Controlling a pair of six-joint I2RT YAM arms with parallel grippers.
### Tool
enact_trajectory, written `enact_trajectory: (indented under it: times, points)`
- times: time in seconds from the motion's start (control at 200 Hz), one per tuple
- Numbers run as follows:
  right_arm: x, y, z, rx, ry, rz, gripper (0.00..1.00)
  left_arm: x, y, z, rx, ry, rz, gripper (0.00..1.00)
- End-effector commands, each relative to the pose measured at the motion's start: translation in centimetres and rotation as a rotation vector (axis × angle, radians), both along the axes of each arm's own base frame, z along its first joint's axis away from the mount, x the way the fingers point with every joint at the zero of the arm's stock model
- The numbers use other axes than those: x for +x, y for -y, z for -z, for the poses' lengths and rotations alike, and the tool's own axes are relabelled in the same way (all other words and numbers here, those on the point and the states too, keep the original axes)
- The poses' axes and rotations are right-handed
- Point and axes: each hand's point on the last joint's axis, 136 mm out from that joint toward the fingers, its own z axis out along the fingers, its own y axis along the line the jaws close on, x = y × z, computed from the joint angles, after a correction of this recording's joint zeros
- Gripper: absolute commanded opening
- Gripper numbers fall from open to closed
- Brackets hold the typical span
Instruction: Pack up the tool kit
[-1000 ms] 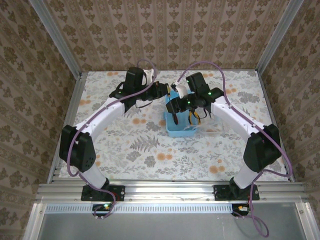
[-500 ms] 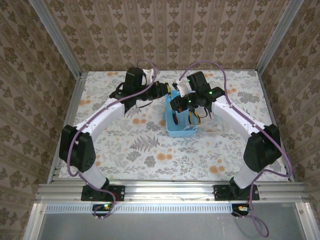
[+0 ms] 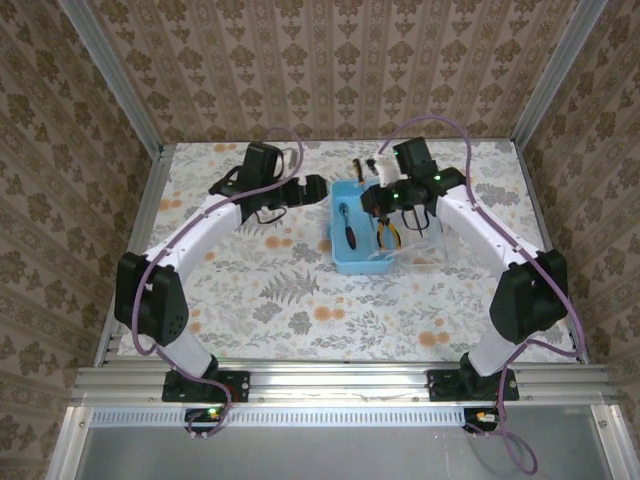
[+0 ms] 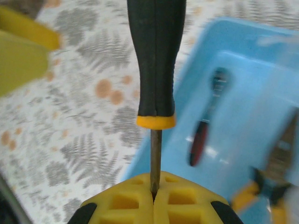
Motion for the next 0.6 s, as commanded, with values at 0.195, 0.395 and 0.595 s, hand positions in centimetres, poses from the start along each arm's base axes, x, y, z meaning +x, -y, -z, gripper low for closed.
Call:
enact_trajectory:
  times: [0.195, 0.395, 0.595]
  points:
    - [1.4, 10.4, 2.6, -0.378, -0.052, 0.256, 0.0, -2.5, -13.0, 5.1, 0.581, -0.104, -0.162, 1.0]
    - [2.2, 12.4, 4.4, -0.483, -0.084, 0.291, 0.0, -3.7, -13.1, 6.6, 0.567, -0.134, -0.146, 1.0]
    - [2.5, 14.2, 5.4, -0.573, -0.107, 0.314, 0.0, -4.3, -12.9, 7.6, 0.55, -0.16, -0.137, 1.0]
